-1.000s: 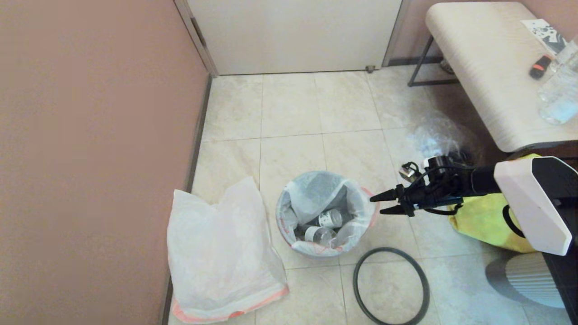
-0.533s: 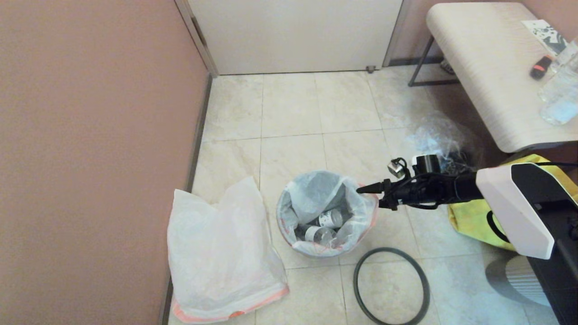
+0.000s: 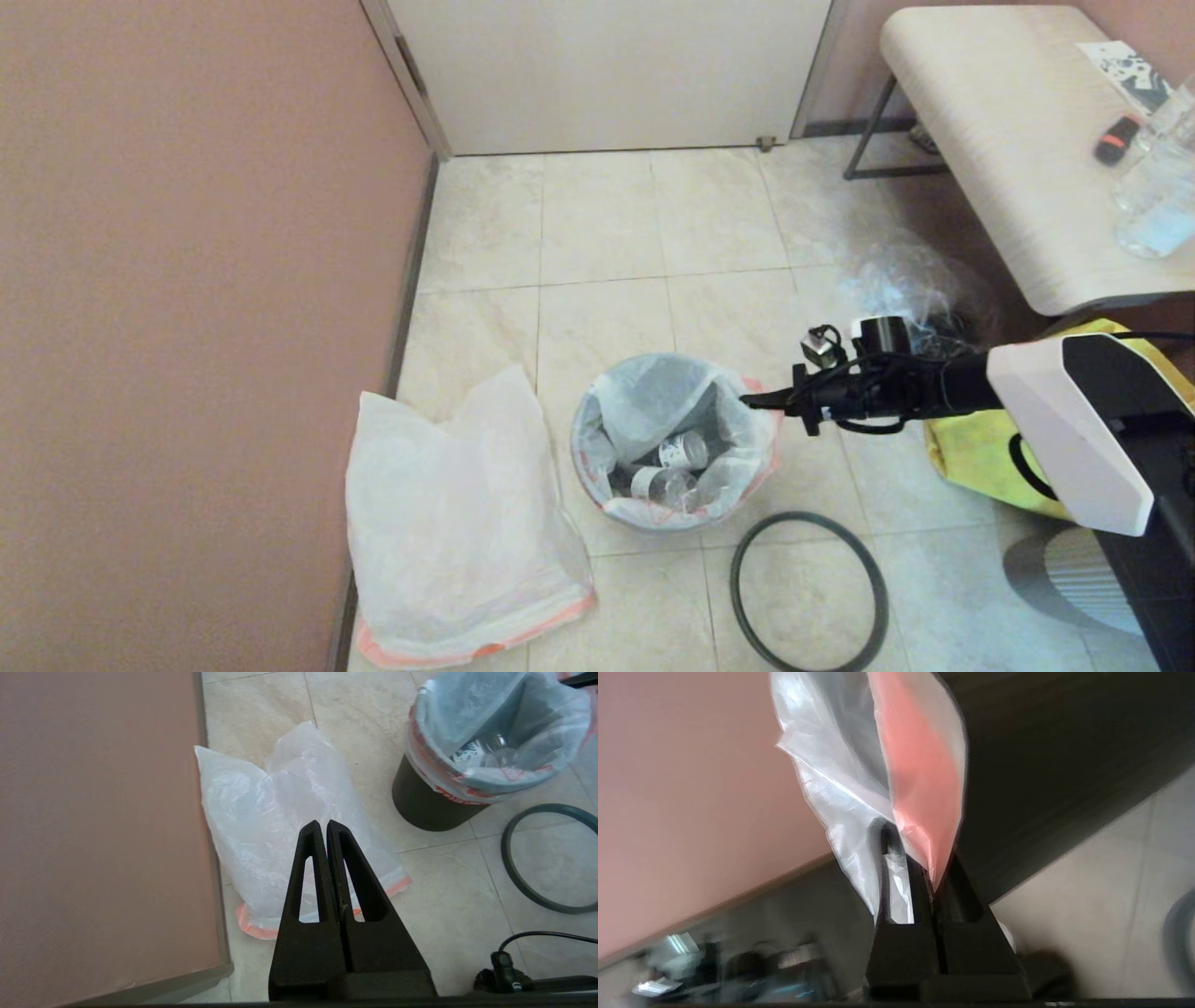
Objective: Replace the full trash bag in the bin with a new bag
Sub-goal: Place the trash bag on the floor
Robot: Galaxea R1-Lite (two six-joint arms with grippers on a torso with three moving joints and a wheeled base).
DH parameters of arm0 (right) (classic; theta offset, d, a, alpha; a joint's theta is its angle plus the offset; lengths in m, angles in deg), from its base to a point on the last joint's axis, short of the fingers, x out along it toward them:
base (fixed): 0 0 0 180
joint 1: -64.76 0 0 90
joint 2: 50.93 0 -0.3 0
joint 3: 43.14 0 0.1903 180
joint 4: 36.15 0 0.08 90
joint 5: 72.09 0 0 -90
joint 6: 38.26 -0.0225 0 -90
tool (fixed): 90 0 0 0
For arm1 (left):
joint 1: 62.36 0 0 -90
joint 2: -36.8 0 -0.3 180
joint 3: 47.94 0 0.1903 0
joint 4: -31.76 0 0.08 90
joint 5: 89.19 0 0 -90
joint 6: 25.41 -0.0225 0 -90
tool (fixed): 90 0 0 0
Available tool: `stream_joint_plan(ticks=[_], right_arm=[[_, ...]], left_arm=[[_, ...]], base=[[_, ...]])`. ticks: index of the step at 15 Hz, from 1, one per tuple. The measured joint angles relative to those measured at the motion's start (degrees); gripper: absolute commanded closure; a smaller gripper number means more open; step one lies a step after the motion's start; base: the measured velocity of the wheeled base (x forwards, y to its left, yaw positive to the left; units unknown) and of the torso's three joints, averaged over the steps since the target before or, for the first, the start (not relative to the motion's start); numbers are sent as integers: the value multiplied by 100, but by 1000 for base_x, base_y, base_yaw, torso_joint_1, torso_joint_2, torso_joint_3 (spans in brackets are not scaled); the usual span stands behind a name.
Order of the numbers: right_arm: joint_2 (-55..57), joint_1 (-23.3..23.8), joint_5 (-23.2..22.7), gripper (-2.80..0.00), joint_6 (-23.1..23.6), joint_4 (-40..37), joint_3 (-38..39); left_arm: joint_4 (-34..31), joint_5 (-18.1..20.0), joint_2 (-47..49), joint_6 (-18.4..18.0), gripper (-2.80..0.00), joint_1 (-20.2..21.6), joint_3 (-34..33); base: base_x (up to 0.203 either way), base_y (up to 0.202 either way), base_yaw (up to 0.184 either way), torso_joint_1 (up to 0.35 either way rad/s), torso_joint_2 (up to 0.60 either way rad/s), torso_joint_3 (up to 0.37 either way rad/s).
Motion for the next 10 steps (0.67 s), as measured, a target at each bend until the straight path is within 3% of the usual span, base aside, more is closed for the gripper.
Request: stream_joint_plan(ticks=[3, 10], right_arm=[[-177, -16, -290, 0, -30, -563, 16], [-786, -132, -318, 0, -8, -1603, 24]], left_arm=[[1, -1, 0, -2, 0, 0, 0], [3, 0, 0, 0, 0, 0, 0]], base=[[0, 0, 0, 0, 0, 0], [0, 0, 0, 0, 0, 0]])
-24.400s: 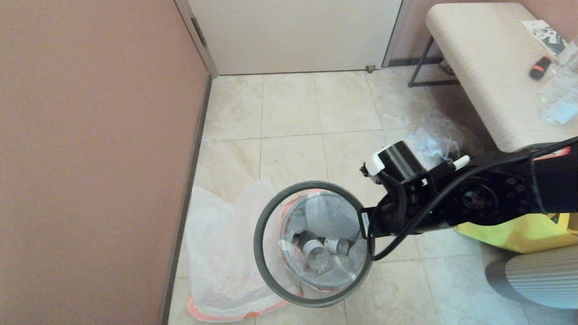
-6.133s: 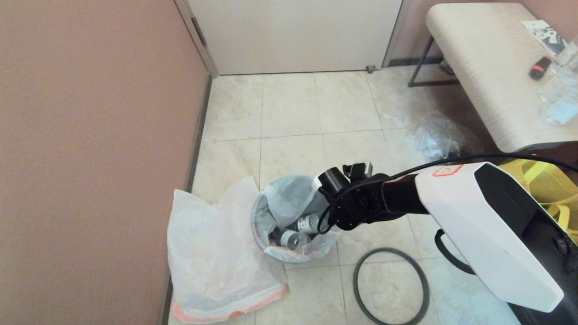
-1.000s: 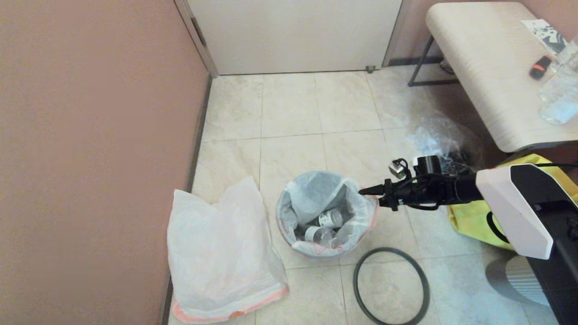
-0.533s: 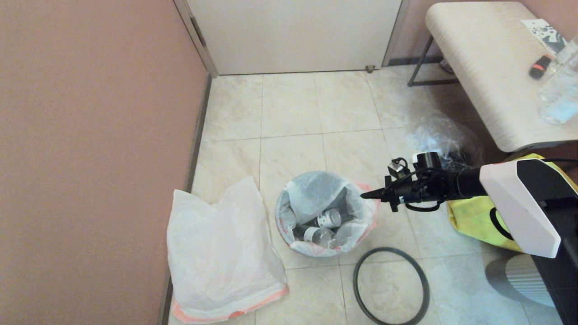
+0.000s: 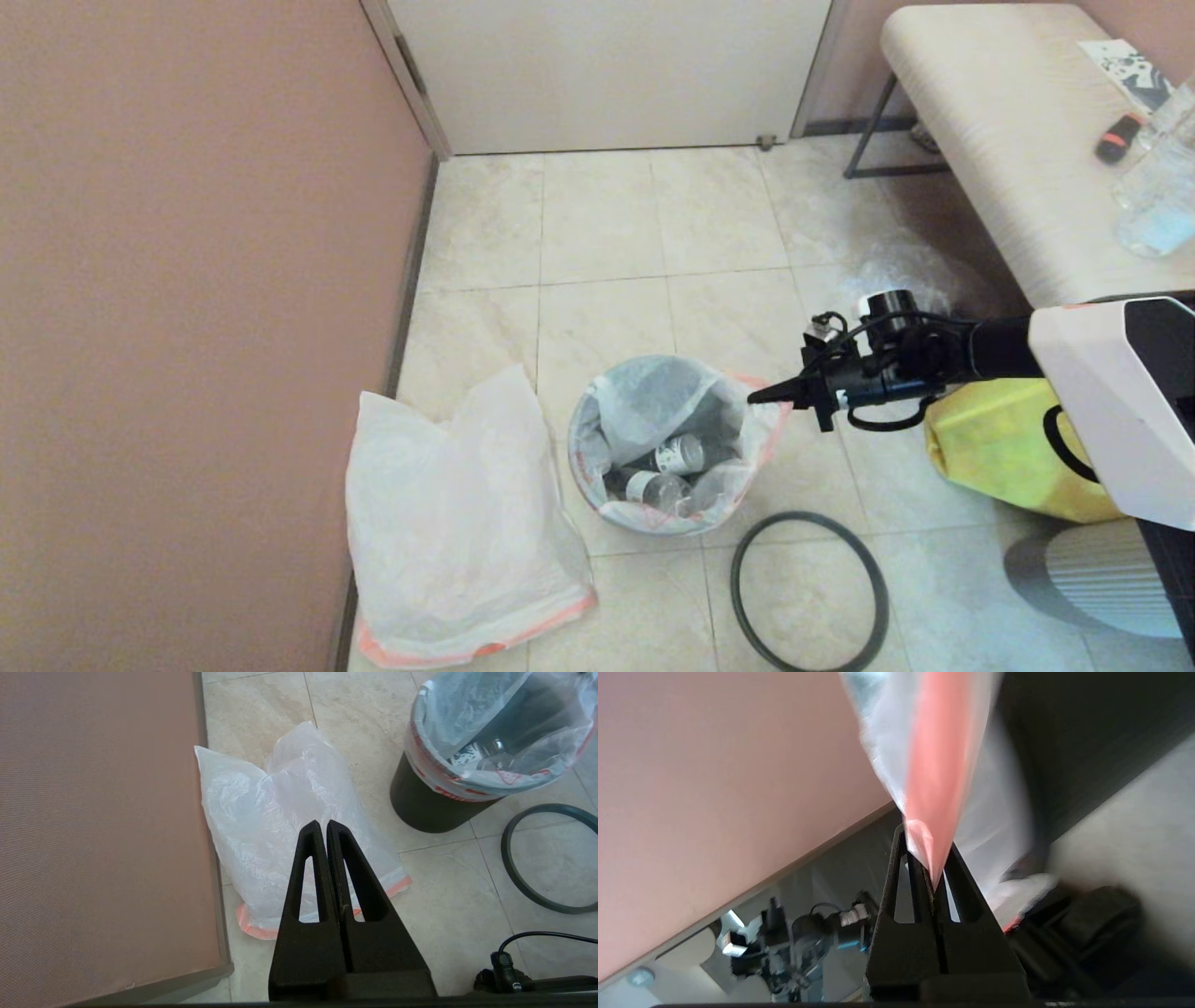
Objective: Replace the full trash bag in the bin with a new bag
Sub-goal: Place the trash bag on the floor
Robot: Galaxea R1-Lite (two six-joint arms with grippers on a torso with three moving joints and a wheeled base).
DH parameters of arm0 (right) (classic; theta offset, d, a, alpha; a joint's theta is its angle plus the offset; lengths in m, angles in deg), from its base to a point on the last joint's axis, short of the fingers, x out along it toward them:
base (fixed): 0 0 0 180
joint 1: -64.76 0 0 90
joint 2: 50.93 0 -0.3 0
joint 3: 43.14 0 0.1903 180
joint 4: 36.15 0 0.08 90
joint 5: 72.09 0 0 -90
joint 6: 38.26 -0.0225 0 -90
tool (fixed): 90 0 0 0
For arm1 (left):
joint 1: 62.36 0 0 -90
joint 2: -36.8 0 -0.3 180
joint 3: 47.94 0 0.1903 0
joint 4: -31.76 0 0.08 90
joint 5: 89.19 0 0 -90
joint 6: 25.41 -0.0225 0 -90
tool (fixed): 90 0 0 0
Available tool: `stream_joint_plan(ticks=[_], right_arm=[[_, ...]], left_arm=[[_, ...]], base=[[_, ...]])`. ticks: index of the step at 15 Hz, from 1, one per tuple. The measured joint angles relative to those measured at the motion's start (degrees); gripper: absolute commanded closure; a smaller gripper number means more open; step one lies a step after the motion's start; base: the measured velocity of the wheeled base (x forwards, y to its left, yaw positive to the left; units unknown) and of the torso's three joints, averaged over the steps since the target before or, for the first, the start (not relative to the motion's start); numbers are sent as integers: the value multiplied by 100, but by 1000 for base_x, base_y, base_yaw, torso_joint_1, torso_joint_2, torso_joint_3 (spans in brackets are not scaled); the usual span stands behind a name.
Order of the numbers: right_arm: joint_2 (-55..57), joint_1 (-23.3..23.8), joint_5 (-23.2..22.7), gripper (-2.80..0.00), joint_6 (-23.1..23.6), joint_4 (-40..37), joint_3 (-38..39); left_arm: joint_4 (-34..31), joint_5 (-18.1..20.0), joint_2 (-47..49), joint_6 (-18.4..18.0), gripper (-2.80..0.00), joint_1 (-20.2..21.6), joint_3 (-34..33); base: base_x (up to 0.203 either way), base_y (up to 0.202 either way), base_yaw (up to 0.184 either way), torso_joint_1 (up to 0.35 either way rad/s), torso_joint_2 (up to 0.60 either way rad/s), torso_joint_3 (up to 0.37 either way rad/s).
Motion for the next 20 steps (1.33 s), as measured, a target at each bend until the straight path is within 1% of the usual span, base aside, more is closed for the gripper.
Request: stream_joint_plan(ticks=[3, 4, 7, 8, 10, 12, 14, 16, 20], right_arm=[[-352, -254, 24, 0, -15, -243, 0], [-469, -340, 37, 0, -96, -303, -2], [-790, -618, 55, 0, -536, -340, -2], [-844, -718, 98, 0, -560, -334, -2], [-827, -844, 393, 0, -563, -250, -29], [-684, -874, 655, 0, -564, -92, -38], [-537, -825, 722, 0, -566, -43, -40], [-424, -803, 884, 0, -566, 83, -44], [-293, -869, 1104, 0, -566, 157, -44]], left_arm=[[2, 0, 0, -2, 0, 0, 0], [2, 2, 0, -2, 0, 0, 0], [2, -1, 0, 1, 0, 0, 0], [2, 0, 0, 2, 0, 0, 0], [2, 0, 0, 0, 0, 0, 0], [0, 0, 0, 0, 0, 0, 0], [0, 0, 0, 0, 0, 0, 0], [2, 0, 0, 0, 0, 0, 0], [2, 0, 0, -2, 0, 0, 0]], base=[[0, 0, 0, 0, 0, 0], [0, 0, 0, 0, 0, 0], [0, 0, 0, 0, 0, 0], [0, 0, 0, 0, 0, 0], [0, 0, 0, 0, 0, 0], [0, 0, 0, 0, 0, 0], [0, 0, 0, 0, 0, 0], [0, 0, 0, 0, 0, 0], [0, 0, 0, 0, 0, 0]])
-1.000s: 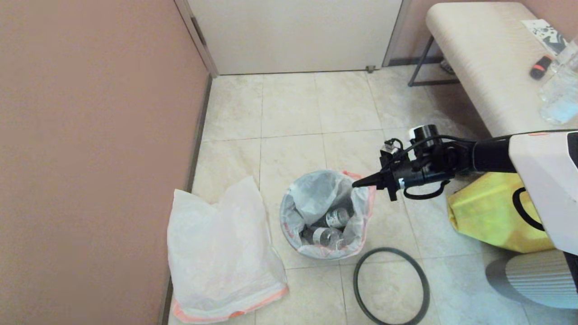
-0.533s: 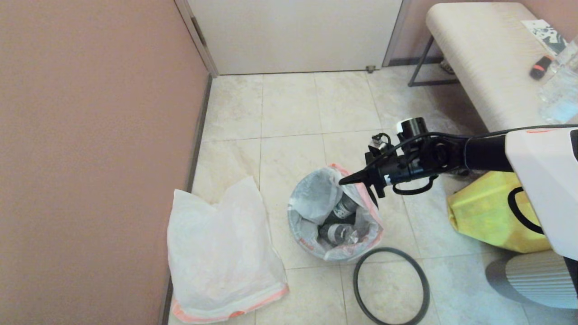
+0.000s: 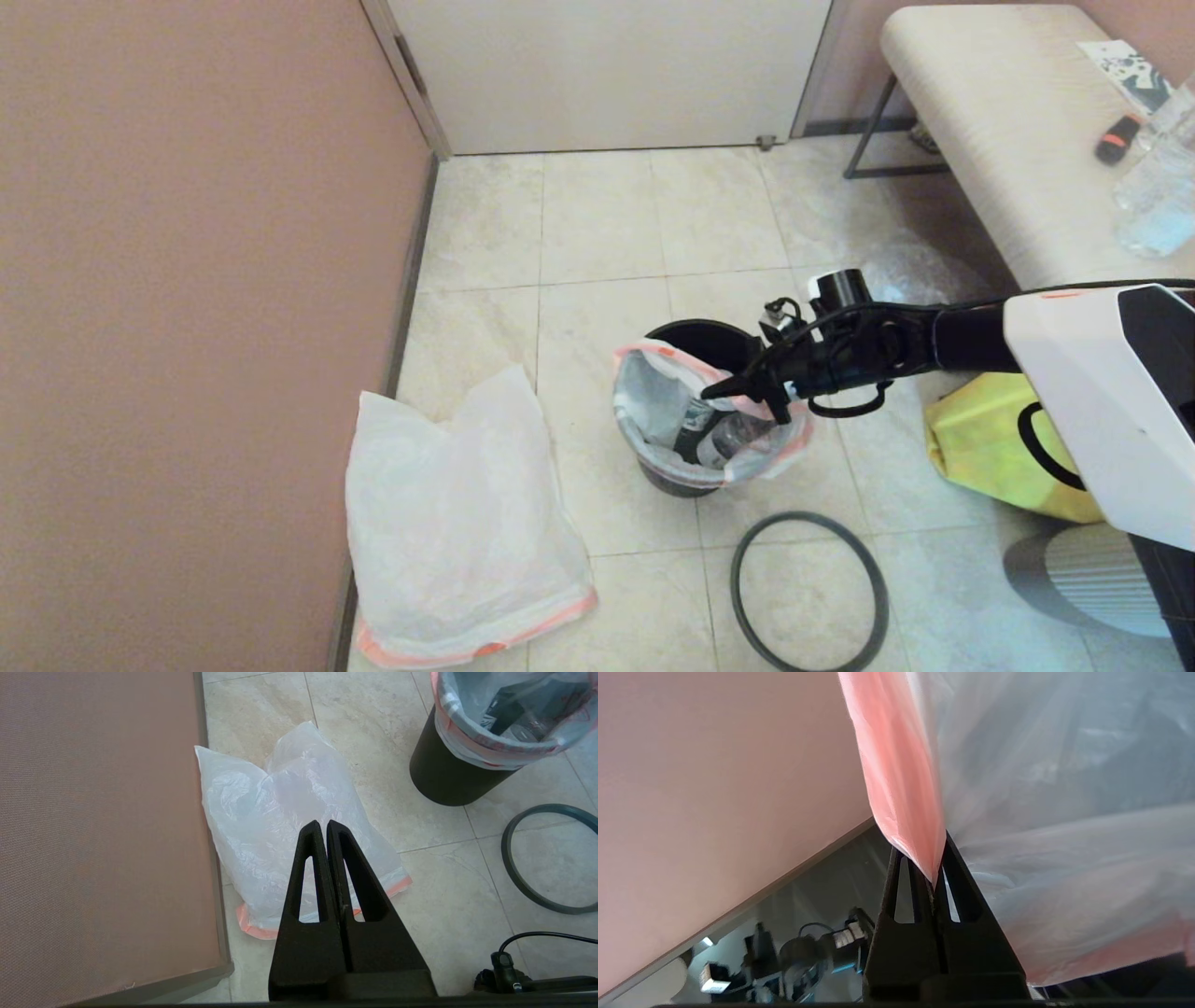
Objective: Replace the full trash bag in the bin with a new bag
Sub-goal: Place the trash bag on the floor
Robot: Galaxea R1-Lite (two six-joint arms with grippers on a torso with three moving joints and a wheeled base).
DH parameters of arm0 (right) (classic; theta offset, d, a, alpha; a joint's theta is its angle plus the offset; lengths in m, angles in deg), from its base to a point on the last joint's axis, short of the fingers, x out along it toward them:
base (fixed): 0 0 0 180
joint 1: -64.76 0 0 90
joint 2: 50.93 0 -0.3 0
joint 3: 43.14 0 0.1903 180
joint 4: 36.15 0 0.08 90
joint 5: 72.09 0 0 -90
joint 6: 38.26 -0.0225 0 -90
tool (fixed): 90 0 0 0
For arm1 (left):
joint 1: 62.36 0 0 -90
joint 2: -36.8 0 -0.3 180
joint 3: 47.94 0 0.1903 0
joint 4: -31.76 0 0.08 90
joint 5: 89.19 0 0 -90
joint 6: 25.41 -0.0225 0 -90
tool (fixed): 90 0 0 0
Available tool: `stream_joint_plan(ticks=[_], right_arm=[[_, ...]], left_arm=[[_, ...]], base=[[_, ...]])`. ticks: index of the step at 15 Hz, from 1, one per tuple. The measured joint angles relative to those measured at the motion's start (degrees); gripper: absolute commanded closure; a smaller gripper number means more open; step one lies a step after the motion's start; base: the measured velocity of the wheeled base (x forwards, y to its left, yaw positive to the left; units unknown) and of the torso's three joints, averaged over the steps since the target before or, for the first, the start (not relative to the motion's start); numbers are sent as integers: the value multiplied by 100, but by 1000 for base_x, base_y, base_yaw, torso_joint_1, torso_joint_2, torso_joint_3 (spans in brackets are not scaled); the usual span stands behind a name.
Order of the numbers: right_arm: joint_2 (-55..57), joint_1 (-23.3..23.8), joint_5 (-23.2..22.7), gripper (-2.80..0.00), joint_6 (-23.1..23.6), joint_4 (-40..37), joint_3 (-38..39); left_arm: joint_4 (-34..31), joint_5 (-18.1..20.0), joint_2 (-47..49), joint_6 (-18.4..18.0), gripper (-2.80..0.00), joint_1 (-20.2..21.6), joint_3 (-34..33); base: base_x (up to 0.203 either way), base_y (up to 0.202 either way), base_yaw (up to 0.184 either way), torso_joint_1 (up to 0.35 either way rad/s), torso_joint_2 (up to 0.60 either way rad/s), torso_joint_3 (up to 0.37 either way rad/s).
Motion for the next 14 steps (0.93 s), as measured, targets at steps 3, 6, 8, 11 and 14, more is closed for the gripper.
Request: stream_joint_plan(ticks=[3, 6, 8, 11, 14], right_arm=[[17, -139, 261, 0, -22, -42, 3], [-164, -235, 293, 0, -251, -277, 37], [-458, -309, 372, 0, -297, -694, 41], [-1085, -456, 626, 0, -304, -1579, 46], [-1748, -595, 873, 0, -287, -2250, 36]], left_arm=[[-2, 2, 0, 2, 0, 0, 0], [-2, -1, 0, -1, 0, 0, 0], [-2, -1, 0, -1, 0, 0, 0], [-2, -1, 0, -2, 0, 0, 0], [-5, 0, 0, 1, 0, -1, 0]], base=[[0, 0, 0, 0, 0, 0], [0, 0, 0, 0, 0, 0], [0, 0, 0, 0, 0, 0], [0, 0, 0, 0, 0, 0], [0, 0, 0, 0, 0, 0]])
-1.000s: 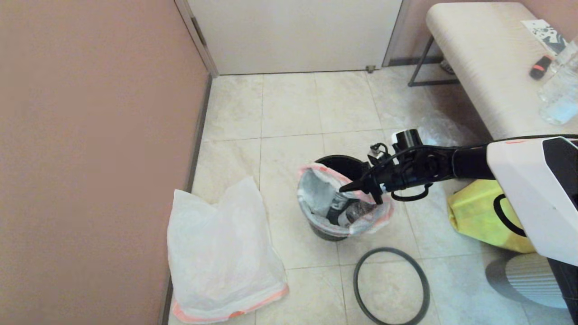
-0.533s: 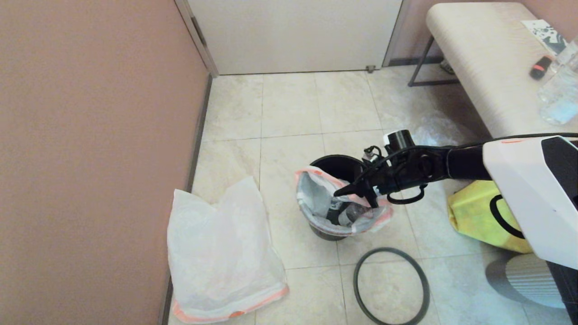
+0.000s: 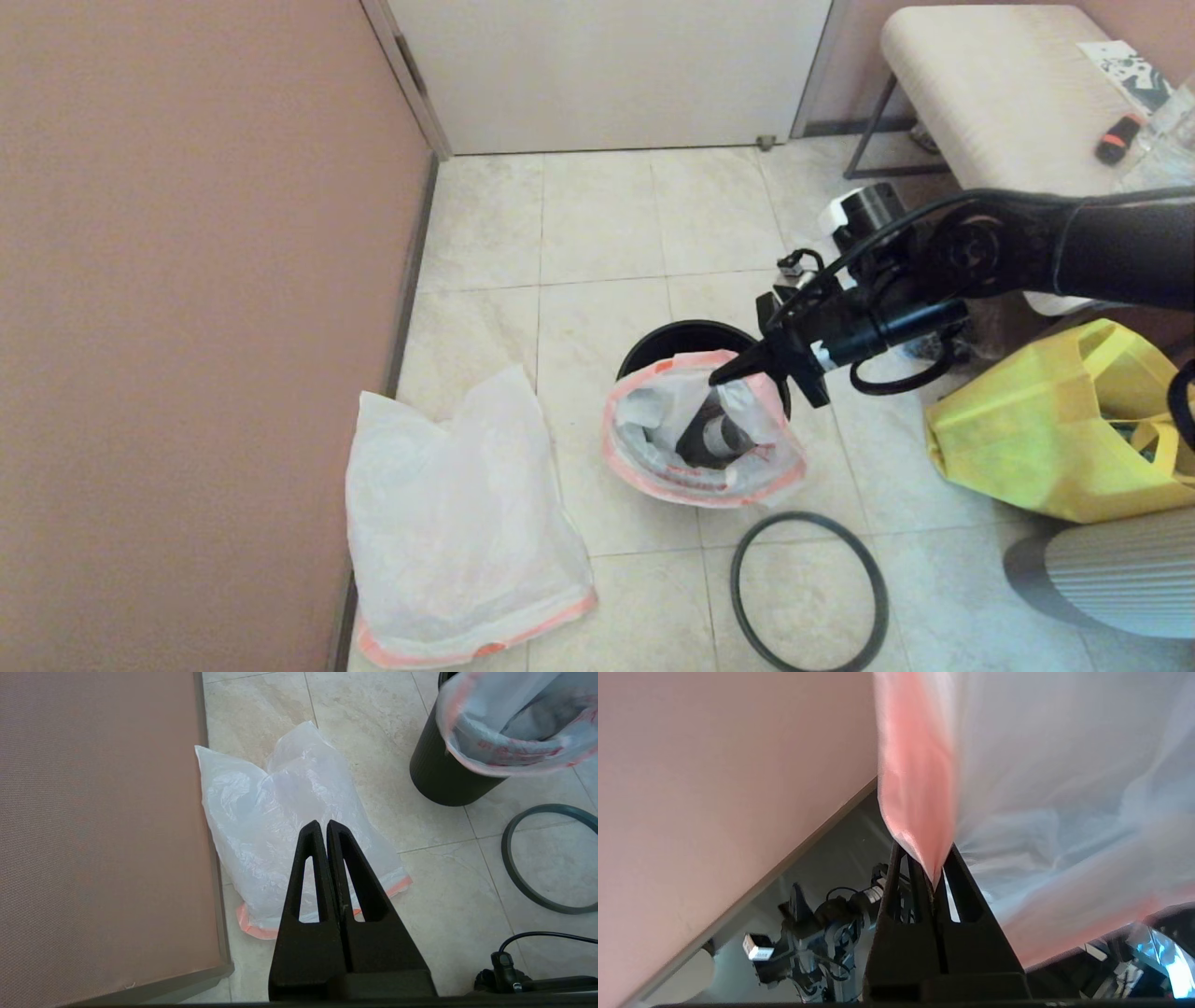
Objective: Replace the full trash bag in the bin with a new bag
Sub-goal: Place the trash bag on the floor
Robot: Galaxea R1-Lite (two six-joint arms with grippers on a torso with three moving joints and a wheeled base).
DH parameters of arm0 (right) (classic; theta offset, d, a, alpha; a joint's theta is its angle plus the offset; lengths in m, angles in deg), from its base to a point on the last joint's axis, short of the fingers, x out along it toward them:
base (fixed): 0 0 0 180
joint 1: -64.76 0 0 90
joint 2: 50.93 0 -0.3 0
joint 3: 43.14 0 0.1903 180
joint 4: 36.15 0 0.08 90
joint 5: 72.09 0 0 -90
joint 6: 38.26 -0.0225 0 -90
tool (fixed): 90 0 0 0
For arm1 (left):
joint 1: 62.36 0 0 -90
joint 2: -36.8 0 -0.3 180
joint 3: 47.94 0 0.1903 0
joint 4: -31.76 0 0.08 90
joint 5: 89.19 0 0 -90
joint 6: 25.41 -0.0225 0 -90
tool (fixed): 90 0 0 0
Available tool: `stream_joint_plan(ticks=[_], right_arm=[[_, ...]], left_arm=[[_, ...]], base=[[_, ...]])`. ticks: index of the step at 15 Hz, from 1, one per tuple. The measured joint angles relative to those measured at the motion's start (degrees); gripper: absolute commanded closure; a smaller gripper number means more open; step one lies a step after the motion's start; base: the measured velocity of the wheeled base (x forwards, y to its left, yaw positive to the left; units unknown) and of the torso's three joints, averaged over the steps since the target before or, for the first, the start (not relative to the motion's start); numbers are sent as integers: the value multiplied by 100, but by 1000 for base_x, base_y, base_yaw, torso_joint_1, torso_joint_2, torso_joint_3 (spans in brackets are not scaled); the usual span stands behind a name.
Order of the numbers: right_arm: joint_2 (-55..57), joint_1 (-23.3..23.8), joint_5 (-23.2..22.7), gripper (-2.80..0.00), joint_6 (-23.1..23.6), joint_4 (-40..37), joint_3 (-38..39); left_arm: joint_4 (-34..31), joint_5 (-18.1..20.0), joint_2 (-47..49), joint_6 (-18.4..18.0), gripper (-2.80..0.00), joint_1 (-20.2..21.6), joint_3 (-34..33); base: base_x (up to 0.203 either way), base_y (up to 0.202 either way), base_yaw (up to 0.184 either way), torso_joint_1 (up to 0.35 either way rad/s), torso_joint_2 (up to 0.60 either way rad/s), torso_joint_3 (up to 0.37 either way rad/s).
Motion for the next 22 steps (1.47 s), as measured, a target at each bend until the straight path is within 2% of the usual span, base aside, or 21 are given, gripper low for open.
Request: stream_joint_plan(ticks=[8, 11, 13, 16, 22], right_arm=[[-1760, -519, 841, 0, 70, -262, -52], [-2682, -811, 1426, 0, 69, -209, -52], [-3237, -873, 2168, 0, 218, 44, -64], [-3655, -594, 3347, 0, 834, 331, -83], [-3299, 17, 5554, 0, 2289, 1515, -88]], left_arm=[[5, -1, 0, -1, 0, 1, 0], [5, 0, 0, 1, 0, 1, 0], [2, -1, 0, 1, 0, 1, 0], [2, -1, 0, 1, 0, 1, 0], [2, -1, 0, -2, 0, 1, 0]], base=[[0, 0, 0, 0, 0, 0], [0, 0, 0, 0, 0, 0], [0, 0, 0, 0, 0, 0], [0, 0, 0, 0, 0, 0], [0, 0, 0, 0, 0, 0]])
